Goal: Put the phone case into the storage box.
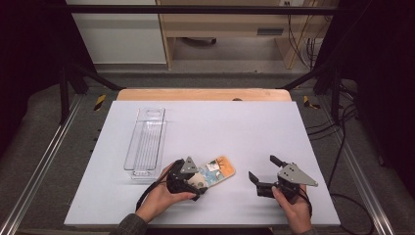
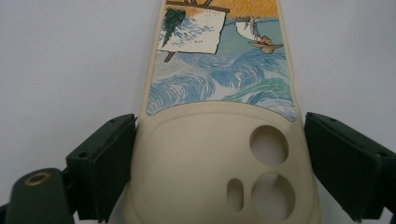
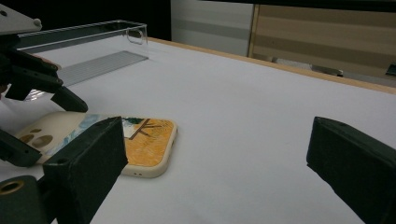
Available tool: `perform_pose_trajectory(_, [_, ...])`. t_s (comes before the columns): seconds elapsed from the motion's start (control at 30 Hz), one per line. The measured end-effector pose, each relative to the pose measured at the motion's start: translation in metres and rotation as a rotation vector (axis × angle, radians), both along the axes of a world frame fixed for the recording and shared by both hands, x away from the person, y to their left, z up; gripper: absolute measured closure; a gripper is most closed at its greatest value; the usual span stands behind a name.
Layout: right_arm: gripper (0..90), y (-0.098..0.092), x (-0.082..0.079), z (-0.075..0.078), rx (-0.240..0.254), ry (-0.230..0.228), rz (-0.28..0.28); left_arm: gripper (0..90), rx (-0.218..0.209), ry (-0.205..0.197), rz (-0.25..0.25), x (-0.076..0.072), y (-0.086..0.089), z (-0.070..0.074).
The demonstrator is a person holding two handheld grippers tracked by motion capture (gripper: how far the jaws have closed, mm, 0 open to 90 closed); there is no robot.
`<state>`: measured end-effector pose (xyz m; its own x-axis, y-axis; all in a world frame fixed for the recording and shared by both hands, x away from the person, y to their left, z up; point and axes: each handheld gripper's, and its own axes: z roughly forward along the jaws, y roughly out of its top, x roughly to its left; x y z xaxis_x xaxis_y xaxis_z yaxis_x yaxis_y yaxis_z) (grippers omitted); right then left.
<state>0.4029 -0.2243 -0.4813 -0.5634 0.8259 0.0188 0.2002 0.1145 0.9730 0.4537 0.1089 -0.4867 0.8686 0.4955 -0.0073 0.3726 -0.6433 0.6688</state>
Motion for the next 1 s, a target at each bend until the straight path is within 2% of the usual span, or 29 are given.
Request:
perform_pose_trajectory(0.3, [5.0,0.0,0.0,0.0,-0.001,-0.002,0.001,11.9,-0.041,-0.022,0.019,0.003,0.005,0.012])
perform_pose_trajectory(0.4, [5.1,0.001,-0.001,0.0,0.0,-0.003,0.002,11.9,-0.055,-0.038,0.023,0.003,0.007,0.021])
perform_pose_trajectory(0.47, [5.1,0.002,-0.001,0.0,-0.004,-0.01,0.003,11.9,-0.078,-0.044,0.029,0.004,0.007,0.029])
perform_pose_trajectory(0.8, [4.3,0.013,-0.007,0.003,-0.084,-0.051,0.013,11.8,-0.116,-0.076,0.022,0.011,0.006,0.066])
perform_pose_trajectory(1.0, [3.9,0.021,-0.008,0.003,-0.132,-0.065,0.019,11.8,-0.124,-0.078,0.014,0.013,0.005,0.078])
